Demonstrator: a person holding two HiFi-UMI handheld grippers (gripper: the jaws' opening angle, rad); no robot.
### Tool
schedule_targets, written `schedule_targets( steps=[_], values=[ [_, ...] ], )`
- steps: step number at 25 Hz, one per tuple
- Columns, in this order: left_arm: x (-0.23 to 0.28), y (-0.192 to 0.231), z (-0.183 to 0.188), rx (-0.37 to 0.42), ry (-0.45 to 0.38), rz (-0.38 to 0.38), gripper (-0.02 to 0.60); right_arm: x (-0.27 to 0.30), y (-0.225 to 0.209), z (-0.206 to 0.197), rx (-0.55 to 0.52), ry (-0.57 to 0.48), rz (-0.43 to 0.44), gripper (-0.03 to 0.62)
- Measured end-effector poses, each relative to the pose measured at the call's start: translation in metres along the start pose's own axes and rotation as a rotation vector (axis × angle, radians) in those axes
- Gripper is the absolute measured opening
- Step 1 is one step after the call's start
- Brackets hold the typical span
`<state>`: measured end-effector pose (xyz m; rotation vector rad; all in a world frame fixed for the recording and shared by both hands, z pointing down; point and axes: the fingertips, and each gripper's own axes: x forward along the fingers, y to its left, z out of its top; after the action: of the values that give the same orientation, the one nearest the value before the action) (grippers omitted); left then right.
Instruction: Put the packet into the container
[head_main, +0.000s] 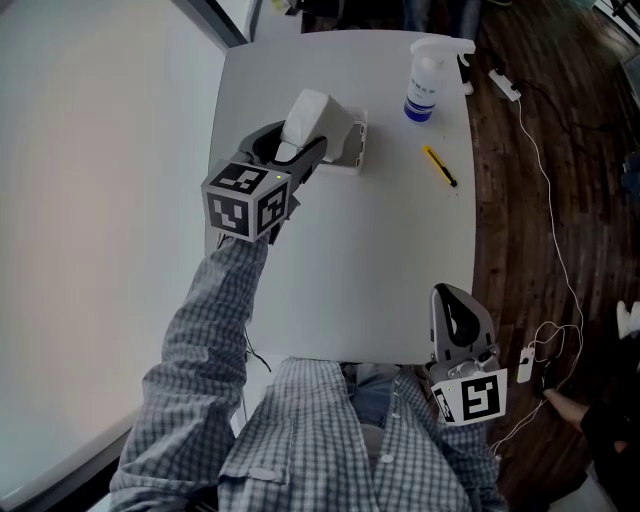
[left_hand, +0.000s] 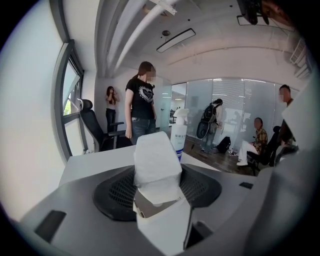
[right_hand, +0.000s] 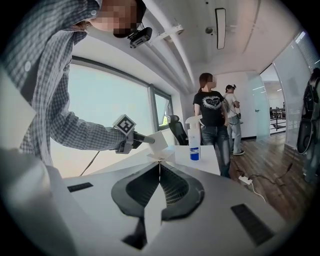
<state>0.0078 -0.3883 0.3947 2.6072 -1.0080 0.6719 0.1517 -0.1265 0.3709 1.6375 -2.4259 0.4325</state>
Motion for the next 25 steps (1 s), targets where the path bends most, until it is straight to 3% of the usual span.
schedule_targets(
  steps=[12, 17, 25],
  values=[
    [0.038, 0.008, -0.024, 0.057, 0.119, 0.028, 0.259, -0.005, -0.009, -0.01, 0.03, 0.016, -0.024, 0.012],
    [0.047, 0.008, -0.035, 0.116, 0.179, 0.041, 0.259, -0.007, -0.012, -0.013, 0.039, 0.022, -0.035, 0.014],
    [0.056, 0.008, -0.044, 0.155, 0.22, 0.04, 0.259, -0.007, -0.012, -0.016, 0.046, 0.029, -0.038, 0.014]
  ],
)
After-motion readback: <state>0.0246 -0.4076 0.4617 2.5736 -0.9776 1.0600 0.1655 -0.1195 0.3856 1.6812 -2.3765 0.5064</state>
